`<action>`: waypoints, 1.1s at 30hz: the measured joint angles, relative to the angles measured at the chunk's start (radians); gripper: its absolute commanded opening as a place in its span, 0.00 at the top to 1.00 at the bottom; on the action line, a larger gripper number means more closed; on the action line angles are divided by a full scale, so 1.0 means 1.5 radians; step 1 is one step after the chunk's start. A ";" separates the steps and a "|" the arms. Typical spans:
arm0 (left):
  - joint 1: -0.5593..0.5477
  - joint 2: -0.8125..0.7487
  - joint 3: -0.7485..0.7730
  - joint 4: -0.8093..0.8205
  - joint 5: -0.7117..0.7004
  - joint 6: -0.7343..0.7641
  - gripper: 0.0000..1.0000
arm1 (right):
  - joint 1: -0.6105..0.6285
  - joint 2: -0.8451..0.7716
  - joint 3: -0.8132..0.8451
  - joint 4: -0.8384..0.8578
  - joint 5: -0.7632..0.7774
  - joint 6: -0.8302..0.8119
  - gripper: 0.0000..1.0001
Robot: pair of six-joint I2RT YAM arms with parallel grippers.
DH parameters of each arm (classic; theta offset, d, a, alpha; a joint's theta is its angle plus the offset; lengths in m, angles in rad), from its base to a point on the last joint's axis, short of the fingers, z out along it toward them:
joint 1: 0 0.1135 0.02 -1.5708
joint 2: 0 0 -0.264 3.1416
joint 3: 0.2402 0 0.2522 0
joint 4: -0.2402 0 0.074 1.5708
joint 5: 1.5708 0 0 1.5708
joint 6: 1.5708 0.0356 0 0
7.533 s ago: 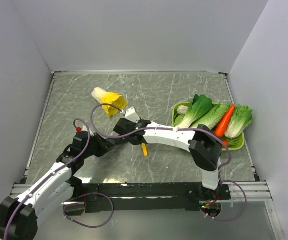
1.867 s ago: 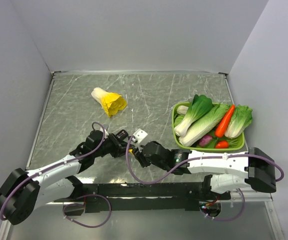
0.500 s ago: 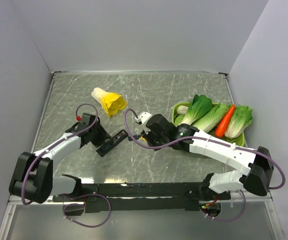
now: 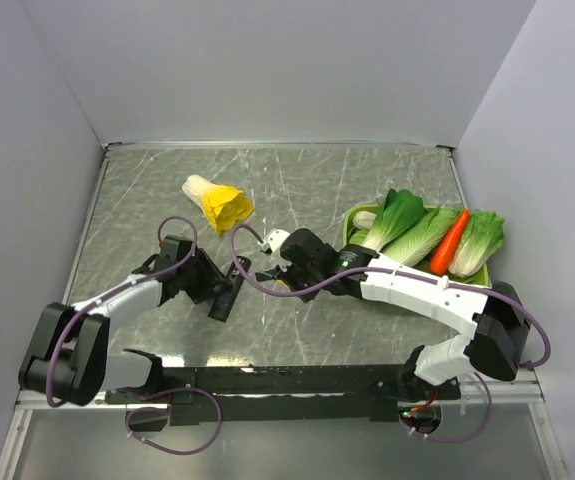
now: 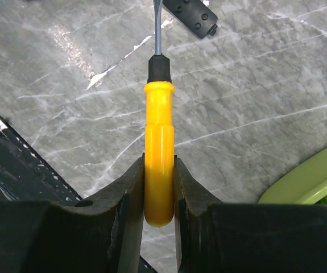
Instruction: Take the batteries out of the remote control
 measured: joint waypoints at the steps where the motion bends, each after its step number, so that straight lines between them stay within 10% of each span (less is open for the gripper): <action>1: -0.001 -0.014 -0.012 0.005 0.011 -0.003 0.38 | 0.000 0.000 0.003 -0.001 0.001 -0.002 1.00; 8: -0.002 -0.069 -0.037 -0.008 0.012 -0.002 0.34 | 0.000 0.038 0.058 0.007 -0.006 -0.054 1.00; 20: 0.089 0.016 0.032 0.042 0.027 -0.005 0.99 | -0.006 0.306 0.349 -0.124 0.014 -0.132 1.00; 33: 0.092 0.149 0.013 0.226 0.169 -0.006 0.99 | -0.007 0.439 0.523 -0.285 0.056 -0.137 1.00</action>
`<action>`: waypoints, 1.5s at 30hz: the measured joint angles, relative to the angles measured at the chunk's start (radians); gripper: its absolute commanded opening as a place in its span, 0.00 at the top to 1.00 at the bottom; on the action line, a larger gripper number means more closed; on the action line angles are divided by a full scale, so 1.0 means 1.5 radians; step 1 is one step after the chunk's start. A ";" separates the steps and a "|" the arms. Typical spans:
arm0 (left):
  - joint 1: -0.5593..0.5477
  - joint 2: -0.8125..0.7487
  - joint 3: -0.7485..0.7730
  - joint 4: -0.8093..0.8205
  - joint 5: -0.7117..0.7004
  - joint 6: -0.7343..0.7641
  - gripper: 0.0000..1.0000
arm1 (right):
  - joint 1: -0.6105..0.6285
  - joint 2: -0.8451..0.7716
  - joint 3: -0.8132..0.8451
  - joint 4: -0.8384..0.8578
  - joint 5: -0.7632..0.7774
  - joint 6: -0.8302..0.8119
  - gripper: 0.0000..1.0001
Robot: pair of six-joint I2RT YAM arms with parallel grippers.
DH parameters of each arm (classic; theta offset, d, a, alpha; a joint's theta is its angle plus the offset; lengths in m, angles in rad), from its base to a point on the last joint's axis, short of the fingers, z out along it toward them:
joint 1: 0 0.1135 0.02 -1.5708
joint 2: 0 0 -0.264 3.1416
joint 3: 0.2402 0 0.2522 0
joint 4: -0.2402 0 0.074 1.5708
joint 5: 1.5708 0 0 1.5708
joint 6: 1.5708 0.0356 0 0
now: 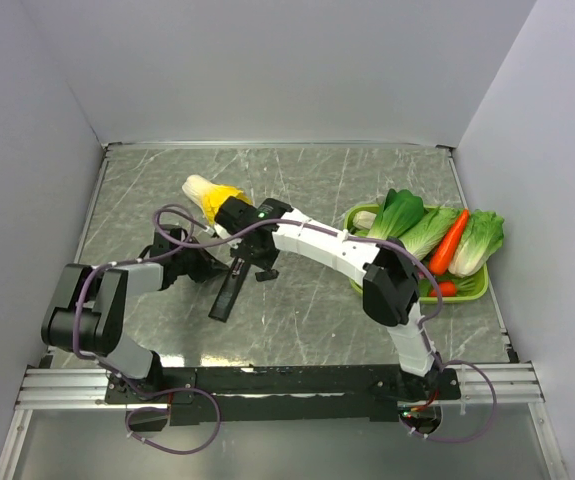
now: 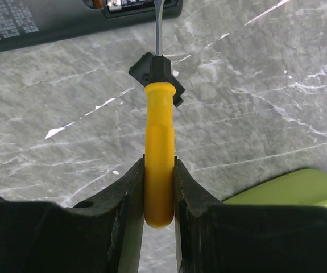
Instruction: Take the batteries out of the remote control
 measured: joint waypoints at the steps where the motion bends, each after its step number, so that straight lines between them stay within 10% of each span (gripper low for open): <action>1: 0.001 0.005 -0.001 0.008 0.005 -0.002 0.99 | 0.000 0.006 0.010 -0.009 0.003 0.000 1.00; 18: 0.004 0.072 -0.031 0.124 0.073 -0.031 0.99 | 0.001 0.062 0.085 -0.087 0.013 -0.004 1.00; 45: -0.060 -0.145 -0.094 0.002 0.014 -0.046 0.98 | 0.010 0.058 0.107 -0.138 0.008 0.025 1.00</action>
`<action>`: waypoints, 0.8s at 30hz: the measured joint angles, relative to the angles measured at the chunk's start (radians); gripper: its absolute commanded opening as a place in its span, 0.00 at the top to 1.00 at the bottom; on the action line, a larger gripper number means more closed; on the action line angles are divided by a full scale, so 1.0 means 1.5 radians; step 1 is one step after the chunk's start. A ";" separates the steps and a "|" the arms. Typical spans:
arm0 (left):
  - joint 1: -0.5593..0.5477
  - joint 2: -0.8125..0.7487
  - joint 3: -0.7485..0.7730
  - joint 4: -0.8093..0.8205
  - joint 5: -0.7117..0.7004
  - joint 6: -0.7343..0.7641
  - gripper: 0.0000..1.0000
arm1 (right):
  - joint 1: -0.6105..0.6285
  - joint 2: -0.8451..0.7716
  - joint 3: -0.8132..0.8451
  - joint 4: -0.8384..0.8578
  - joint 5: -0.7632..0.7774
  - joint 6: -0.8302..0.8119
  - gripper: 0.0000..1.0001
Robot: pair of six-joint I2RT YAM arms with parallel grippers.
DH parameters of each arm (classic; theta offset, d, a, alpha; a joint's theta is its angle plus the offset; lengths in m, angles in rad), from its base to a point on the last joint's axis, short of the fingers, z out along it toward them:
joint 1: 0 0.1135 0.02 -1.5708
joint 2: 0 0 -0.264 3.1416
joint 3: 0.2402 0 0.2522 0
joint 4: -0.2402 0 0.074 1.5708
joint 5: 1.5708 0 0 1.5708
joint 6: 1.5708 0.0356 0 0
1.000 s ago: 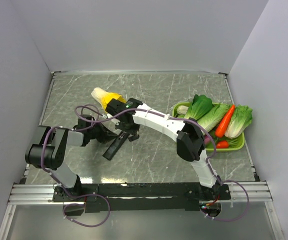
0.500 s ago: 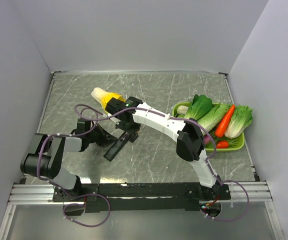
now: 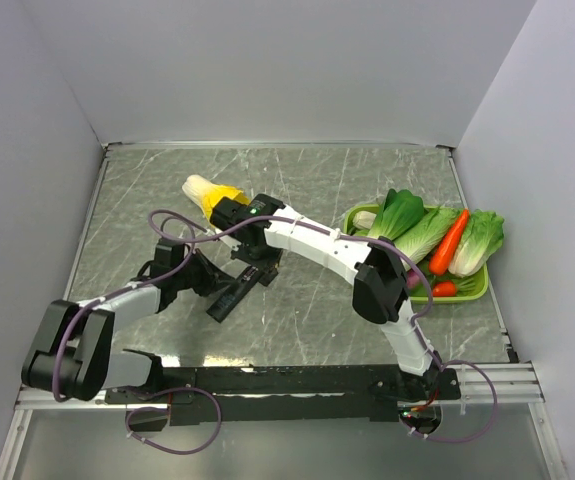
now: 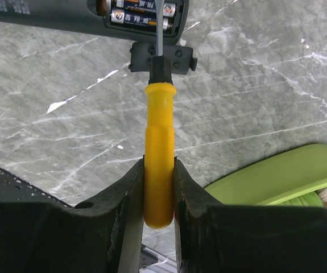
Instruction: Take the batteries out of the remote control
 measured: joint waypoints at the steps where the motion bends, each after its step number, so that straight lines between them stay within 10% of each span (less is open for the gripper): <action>1: 0.000 -0.008 0.004 -0.015 -0.014 0.002 0.98 | 0.001 -0.001 -0.002 -0.001 -0.001 0.002 1.00; 6: 0.007 -0.010 0.032 -0.052 -0.053 0.016 0.76 | 0.004 -0.001 -0.003 -0.013 -0.011 0.016 1.00; 24: 0.010 0.078 0.037 -0.013 -0.020 0.037 0.73 | 0.004 0.002 0.002 -0.028 -0.036 0.044 1.00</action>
